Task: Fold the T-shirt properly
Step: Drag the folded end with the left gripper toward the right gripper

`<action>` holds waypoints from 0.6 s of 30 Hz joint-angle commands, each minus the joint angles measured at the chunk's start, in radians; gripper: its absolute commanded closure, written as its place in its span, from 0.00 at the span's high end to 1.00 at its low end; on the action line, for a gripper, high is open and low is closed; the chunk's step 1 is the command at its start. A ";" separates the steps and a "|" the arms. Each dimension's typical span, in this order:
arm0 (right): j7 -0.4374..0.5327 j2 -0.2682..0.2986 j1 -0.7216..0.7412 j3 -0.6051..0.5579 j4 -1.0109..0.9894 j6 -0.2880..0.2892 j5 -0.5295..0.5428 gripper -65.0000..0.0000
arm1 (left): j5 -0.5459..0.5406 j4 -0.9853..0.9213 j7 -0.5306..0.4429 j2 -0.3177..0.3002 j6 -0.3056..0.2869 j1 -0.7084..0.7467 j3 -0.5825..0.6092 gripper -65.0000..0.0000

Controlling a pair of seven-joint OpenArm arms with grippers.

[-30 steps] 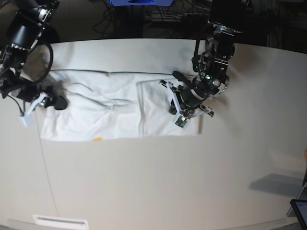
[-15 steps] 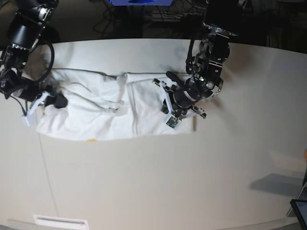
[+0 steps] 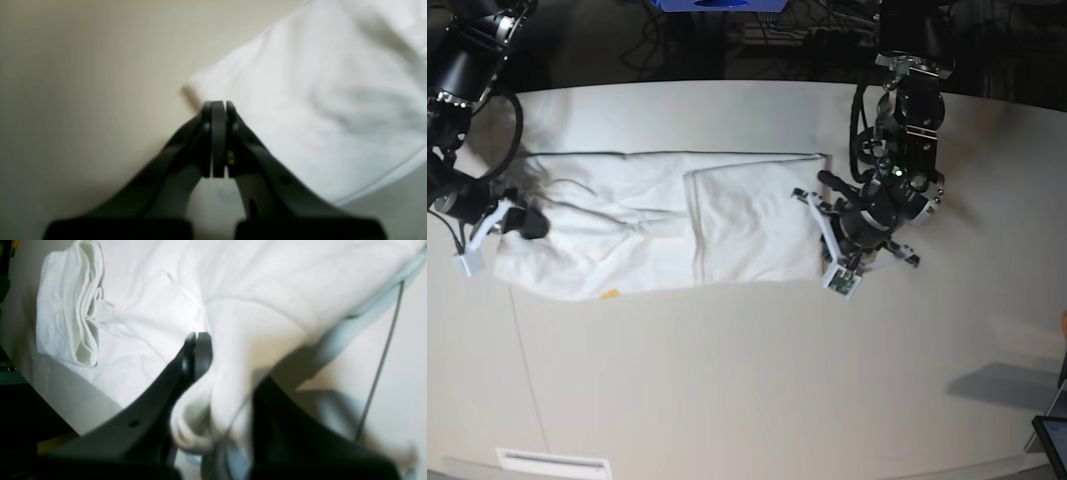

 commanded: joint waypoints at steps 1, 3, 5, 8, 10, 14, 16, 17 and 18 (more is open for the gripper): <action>0.011 0.020 0.015 0.004 0.028 -0.022 0.020 0.00 | -0.007 0.016 -0.014 -0.024 0.002 0.000 -0.004 0.00; 0.011 0.020 0.015 0.004 0.047 -0.058 0.020 0.00 | -0.007 0.016 -0.019 -0.062 0.002 0.040 -0.012 0.00; 0.011 0.020 0.015 0.003 0.062 -0.073 0.020 0.00 | -0.007 0.016 -0.019 -0.085 0.002 0.065 -0.014 0.00; 0.010 0.020 0.015 0.003 0.084 -0.096 0.020 0.00 | -0.007 0.016 -0.019 -0.091 0.003 0.089 -0.015 0.00; 0.010 0.020 0.013 0.001 0.094 -0.110 0.020 0.00 | -0.007 0.015 -0.020 -0.099 0.003 0.101 -0.020 0.00; 0.010 0.020 0.004 0.001 0.094 -0.128 0.020 0.00 | -0.007 -0.020 -0.022 -0.099 0.005 0.098 -0.023 0.00; 0.010 0.020 0.001 0.001 0.094 -0.144 0.020 0.00 | -0.007 -0.062 -0.039 -0.099 0.005 0.081 -0.017 0.00; 0.010 0.020 -0.001 0.001 0.094 -0.156 0.020 0.00 | -0.007 -0.091 -0.062 -0.099 0.005 0.075 -0.014 0.00; 0.010 0.020 -0.001 0.001 0.094 -0.162 0.020 0.00 | -0.007 -0.117 -0.080 -0.097 0.005 0.072 -0.012 0.00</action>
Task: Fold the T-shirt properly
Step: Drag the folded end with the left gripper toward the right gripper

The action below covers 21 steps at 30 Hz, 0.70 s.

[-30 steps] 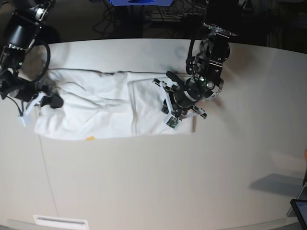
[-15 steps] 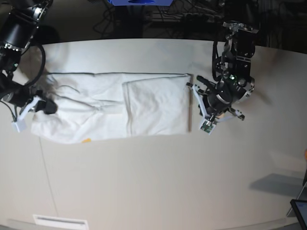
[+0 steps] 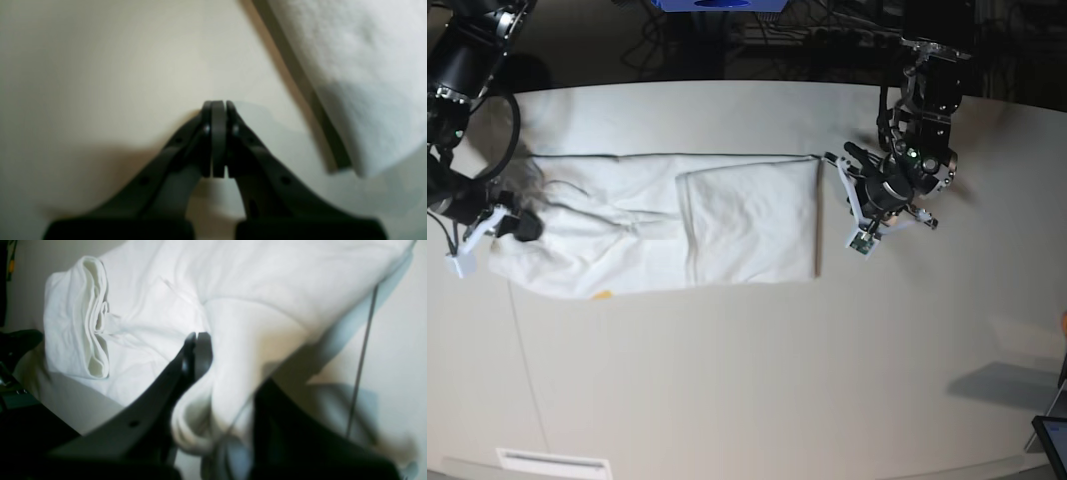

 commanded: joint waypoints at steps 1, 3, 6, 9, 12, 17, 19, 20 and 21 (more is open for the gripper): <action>0.017 0.020 0.018 0.003 0.020 -0.002 0.024 0.00 | -0.004 -0.011 -0.016 -0.006 0.005 -0.019 -0.002 0.00; 0.017 0.023 0.018 0.003 0.022 -0.019 0.024 0.00 | -0.004 -0.051 -0.033 0.021 0.003 -0.022 -0.002 0.00; 0.020 0.041 0.007 0.003 0.053 -0.051 0.024 0.00 | -0.004 -0.066 -0.050 0.049 0.002 -0.025 0.000 0.00; 0.019 0.046 -0.002 0.003 0.116 -0.097 0.024 0.00 | -0.004 -0.068 -0.050 0.066 0.000 -0.039 0.038 0.00; 0.017 0.047 -0.016 0.003 0.165 -0.172 0.025 0.00 | -0.005 -0.075 -0.045 0.075 0.003 -0.077 0.103 0.00; 0.017 0.047 -0.019 -0.039 0.215 -0.234 0.025 0.00 | -0.008 -0.124 -0.045 0.127 0.002 -0.118 0.135 0.00; 0.022 0.047 -0.019 -0.052 0.217 -0.234 0.025 0.00 | -0.005 -0.143 -0.045 0.152 0.002 -0.137 0.136 0.00; 0.023 0.047 -0.019 -0.052 0.217 -0.234 0.024 0.00 | -0.005 -0.152 -0.045 0.162 0.002 -0.143 0.136 0.00; 0.023 0.046 -0.019 -0.052 0.217 -0.234 0.022 0.00 | -0.005 -0.161 -0.045 0.168 0.002 -0.144 0.135 0.00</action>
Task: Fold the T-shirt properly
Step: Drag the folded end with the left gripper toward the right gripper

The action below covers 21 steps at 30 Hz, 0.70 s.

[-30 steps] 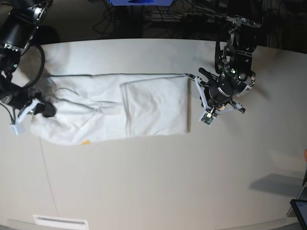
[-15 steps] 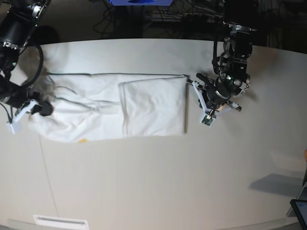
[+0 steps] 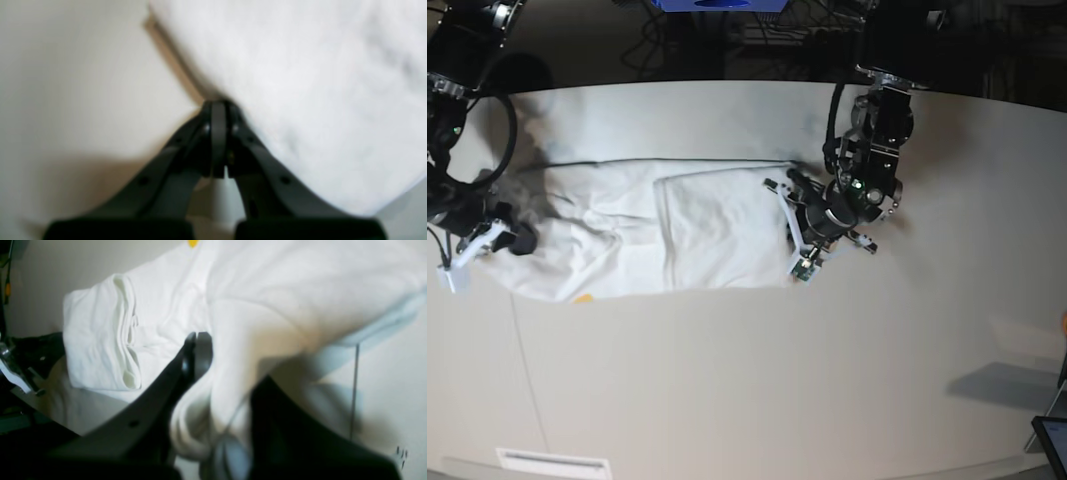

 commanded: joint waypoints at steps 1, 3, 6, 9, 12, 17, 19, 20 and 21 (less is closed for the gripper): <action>0.020 0.017 0.015 0.007 0.031 -0.001 0.004 0.00 | -0.017 -0.001 0.011 0.014 -0.009 -0.008 0.005 0.00; 0.020 0.012 0.015 0.007 0.078 -0.001 -0.055 0.00 | -0.017 -0.009 0.013 0.031 -0.009 -0.019 0.007 0.00; 0.015 -0.001 0.015 0.007 0.150 -0.001 -0.142 0.00 | -0.017 -0.018 0.013 0.031 -0.009 -0.026 0.020 0.00; 0.013 -0.008 0.015 0.007 0.216 -0.001 -0.220 0.00 | -0.015 -0.030 0.013 0.030 -0.007 -0.034 0.073 0.00; 0.013 -0.009 0.010 0.007 0.252 -0.001 -0.265 0.00 | -0.015 -0.056 0.013 0.031 -0.007 -0.045 0.091 0.00; 0.020 -0.009 -0.007 0.007 0.315 -0.002 -0.352 0.00 | -0.015 -0.082 0.011 0.050 -0.006 -0.068 0.096 0.00; 0.020 -0.009 -0.007 0.007 0.328 -0.002 -0.371 0.00 | -0.015 -0.082 0.013 0.054 -0.006 -0.075 0.099 0.00; 0.020 -0.009 -0.012 0.007 0.339 -0.002 -0.382 0.00 | -0.015 -0.082 0.013 0.054 -0.006 -0.077 0.108 0.00; 0.020 -0.011 -0.019 0.007 0.354 -0.002 -0.394 0.00 | -0.015 -0.082 0.013 0.054 -0.006 -0.081 0.122 0.00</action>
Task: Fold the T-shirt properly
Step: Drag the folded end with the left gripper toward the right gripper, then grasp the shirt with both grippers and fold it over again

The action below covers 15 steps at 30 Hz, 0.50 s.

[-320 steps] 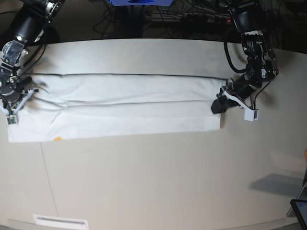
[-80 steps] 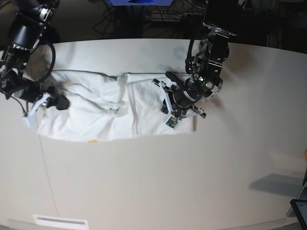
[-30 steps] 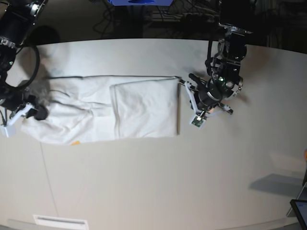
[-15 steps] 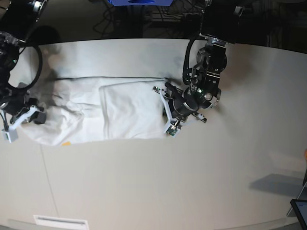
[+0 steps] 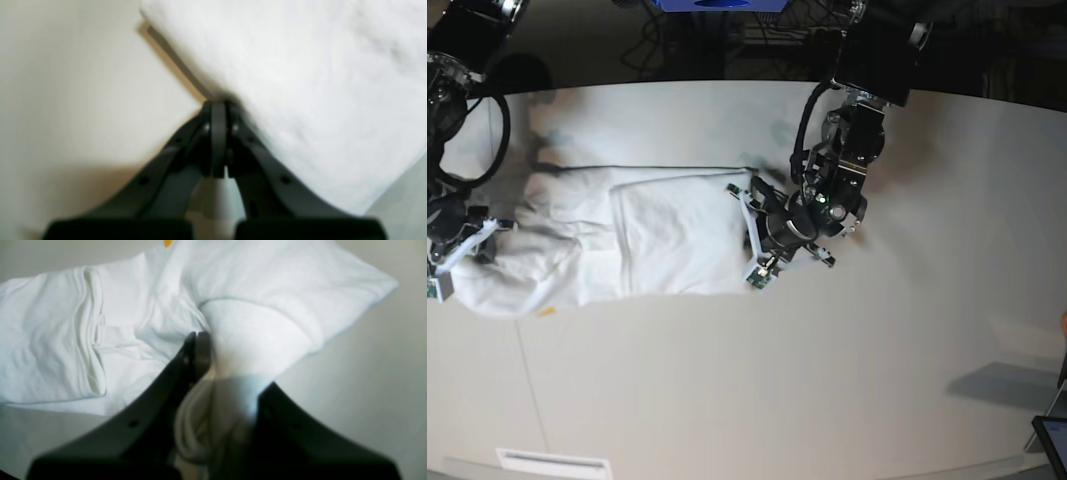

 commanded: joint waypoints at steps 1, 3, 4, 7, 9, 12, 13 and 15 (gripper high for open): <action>0.023 0.008 0.011 0.005 0.035 0.001 -0.007 0.00 | -0.006 0.000 0.030 0.003 -0.002 -0.016 0.022 0.00; 0.025 -0.003 0.011 0.005 0.060 -0.008 -0.050 0.00 | -0.007 -0.024 0.030 0.017 -0.002 -0.029 0.051 0.00; 0.025 -0.007 0.009 0.003 0.067 -0.017 -0.069 0.00 | -0.007 -0.041 0.030 0.030 -0.002 -0.030 0.057 0.00; 0.025 -0.007 0.007 0.003 0.071 -0.032 -0.076 0.00 | -0.006 -0.093 0.026 0.060 -0.002 -0.050 0.063 0.00; 0.025 -0.004 0.004 0.003 0.072 -0.057 -0.078 0.00 | -0.006 -0.121 0.024 0.081 -0.002 -0.056 0.063 0.00; 0.036 -0.001 0.003 0.003 0.086 -0.097 -0.078 0.00 | -0.006 -0.136 0.023 0.101 -0.002 -0.067 0.065 0.00; 0.045 -0.001 0.003 0.003 0.089 -0.112 -0.078 0.00 | -0.006 -0.139 0.023 0.110 -0.002 -0.073 0.065 0.00; 0.046 -0.001 0.003 0.003 0.090 -0.134 -0.080 0.00 | -0.006 -0.139 0.023 0.121 -0.002 -0.078 0.065 0.00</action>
